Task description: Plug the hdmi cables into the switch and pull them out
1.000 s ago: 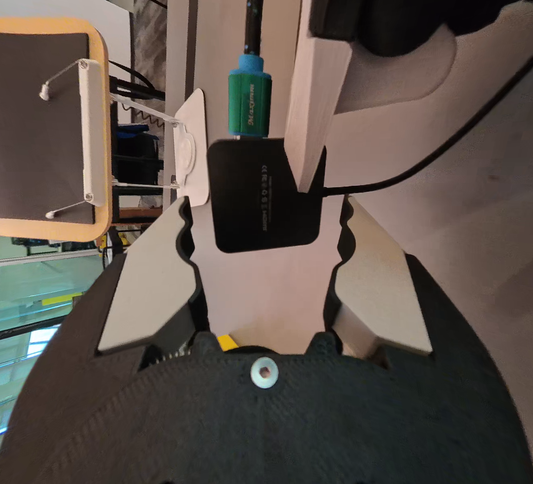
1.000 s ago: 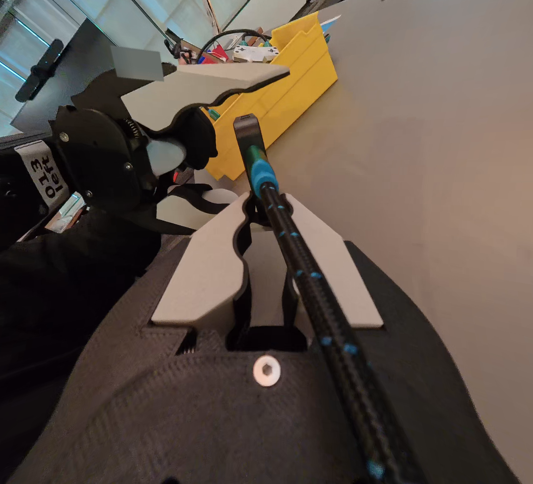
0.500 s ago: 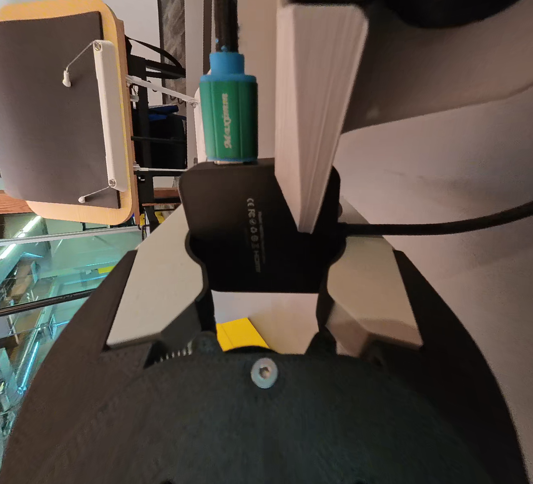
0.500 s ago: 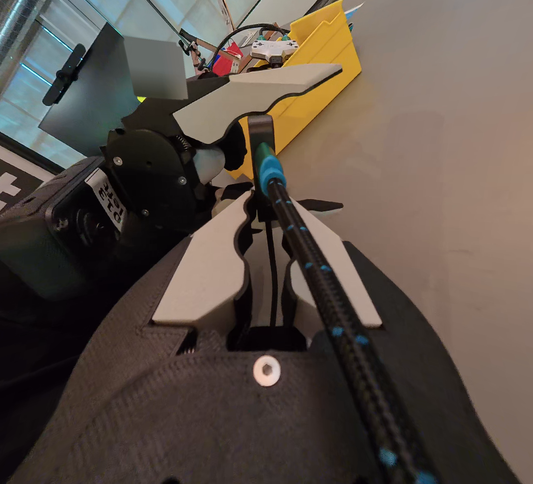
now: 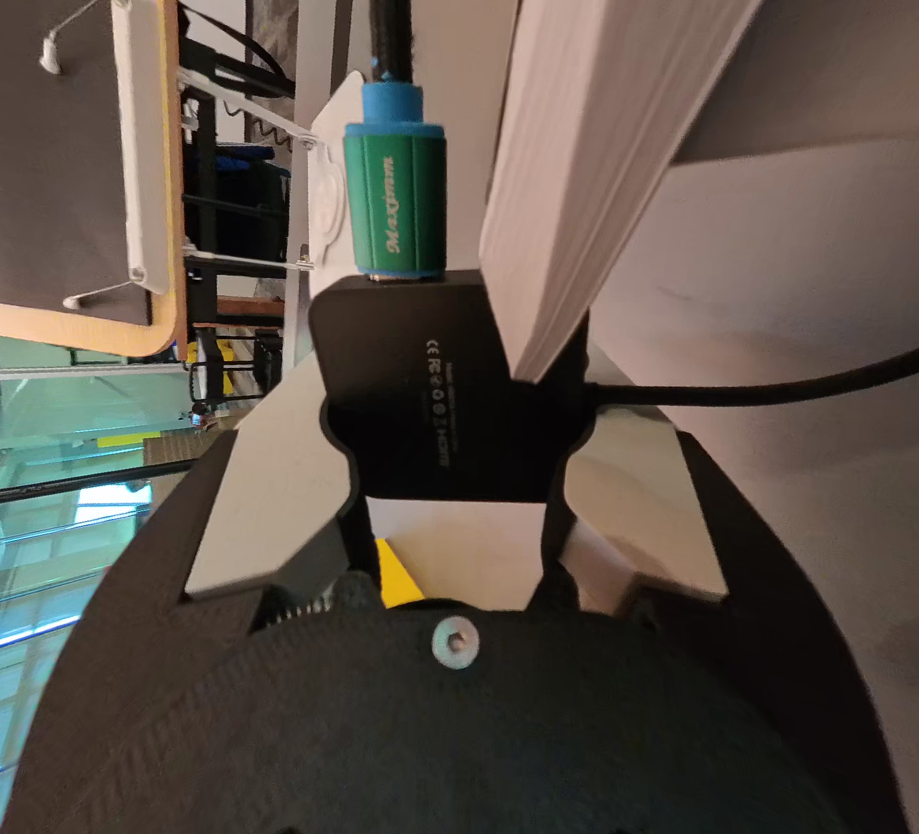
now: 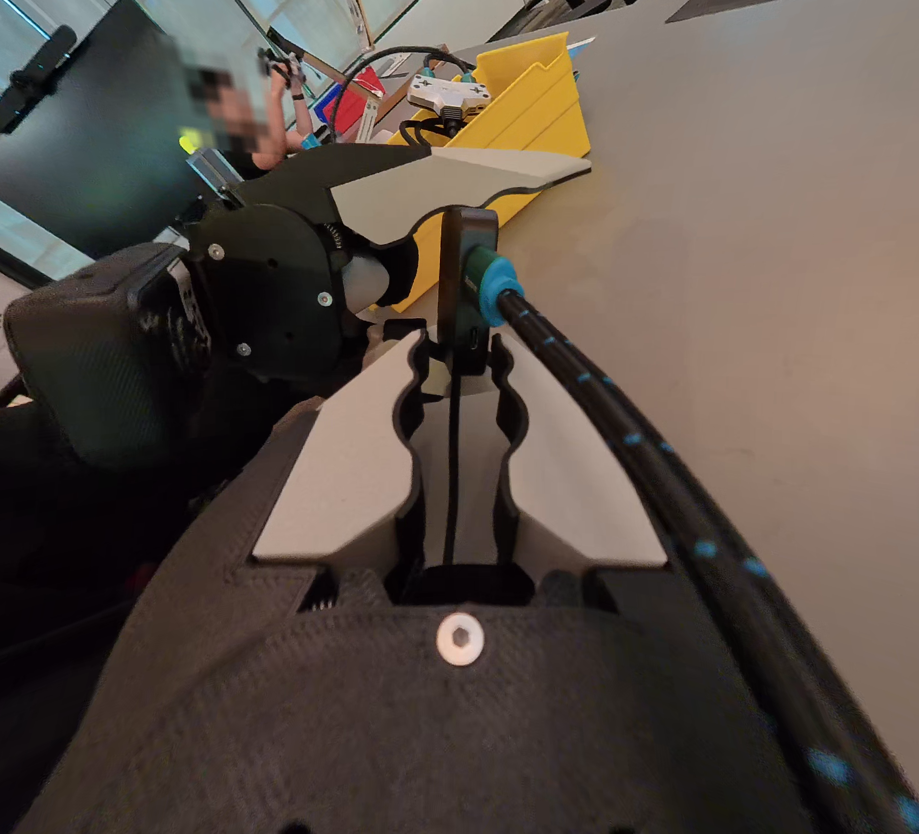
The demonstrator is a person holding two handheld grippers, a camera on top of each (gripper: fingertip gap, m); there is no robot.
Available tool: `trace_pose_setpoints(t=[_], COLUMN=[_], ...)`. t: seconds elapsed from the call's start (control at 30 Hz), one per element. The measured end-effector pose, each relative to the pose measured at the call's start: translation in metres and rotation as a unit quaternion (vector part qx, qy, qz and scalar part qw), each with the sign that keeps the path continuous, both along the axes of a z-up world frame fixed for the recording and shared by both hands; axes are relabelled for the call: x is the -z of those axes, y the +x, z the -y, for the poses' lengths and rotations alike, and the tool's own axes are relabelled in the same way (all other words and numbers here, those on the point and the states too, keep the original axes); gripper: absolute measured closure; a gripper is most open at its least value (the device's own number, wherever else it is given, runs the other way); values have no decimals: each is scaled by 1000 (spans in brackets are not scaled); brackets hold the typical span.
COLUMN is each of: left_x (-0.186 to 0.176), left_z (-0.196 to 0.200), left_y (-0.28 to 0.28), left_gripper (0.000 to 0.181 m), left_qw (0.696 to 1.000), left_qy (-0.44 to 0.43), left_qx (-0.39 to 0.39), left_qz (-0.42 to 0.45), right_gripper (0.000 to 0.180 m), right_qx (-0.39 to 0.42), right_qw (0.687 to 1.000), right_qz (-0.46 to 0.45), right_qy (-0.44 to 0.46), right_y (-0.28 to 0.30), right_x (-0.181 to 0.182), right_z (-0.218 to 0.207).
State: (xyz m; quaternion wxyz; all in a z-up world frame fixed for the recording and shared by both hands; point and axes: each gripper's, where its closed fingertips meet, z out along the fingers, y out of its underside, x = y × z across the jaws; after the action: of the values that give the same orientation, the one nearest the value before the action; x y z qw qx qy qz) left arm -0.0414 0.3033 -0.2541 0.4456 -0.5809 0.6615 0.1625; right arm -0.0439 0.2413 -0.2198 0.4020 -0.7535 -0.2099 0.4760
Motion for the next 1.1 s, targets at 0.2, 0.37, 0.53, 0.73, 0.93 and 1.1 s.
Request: trace_pose_setpoints(t=[0.2, 0.37, 0.53, 0.73, 0.93, 1.1], left_x=[-2, -12, -18, -25, -19, -21], left_z=[-6, 5, 19, 22, 23, 23], left_y=[-8, 6, 22, 25, 22, 21], left_gripper=[95, 95, 95, 84, 85, 86], left_qw=[1000, 1000, 998, 998, 999, 998], left_qy=[-18, 3, 30, 6, -1, 0], left_qx=[-13, 12, 42, 45, 39, 45], left_qz=[16, 25, 24, 49, 32, 34], right_gripper=[145, 146, 166, 169, 169, 169], right_qx=[1, -1, -11, -36, -40, -36], right_qw=[999, 999, 998, 996, 996, 996], right_qz=[33, 23, 3, 15, 22, 19], right_qy=[29, 37, 59, 84, 81, 74], right_y=[7, 1, -6, -6, -8, -10], right_x=[-8, -8, -13, -23, -19, -21], right_z=[0, -1, 5, 12, 13, 13])
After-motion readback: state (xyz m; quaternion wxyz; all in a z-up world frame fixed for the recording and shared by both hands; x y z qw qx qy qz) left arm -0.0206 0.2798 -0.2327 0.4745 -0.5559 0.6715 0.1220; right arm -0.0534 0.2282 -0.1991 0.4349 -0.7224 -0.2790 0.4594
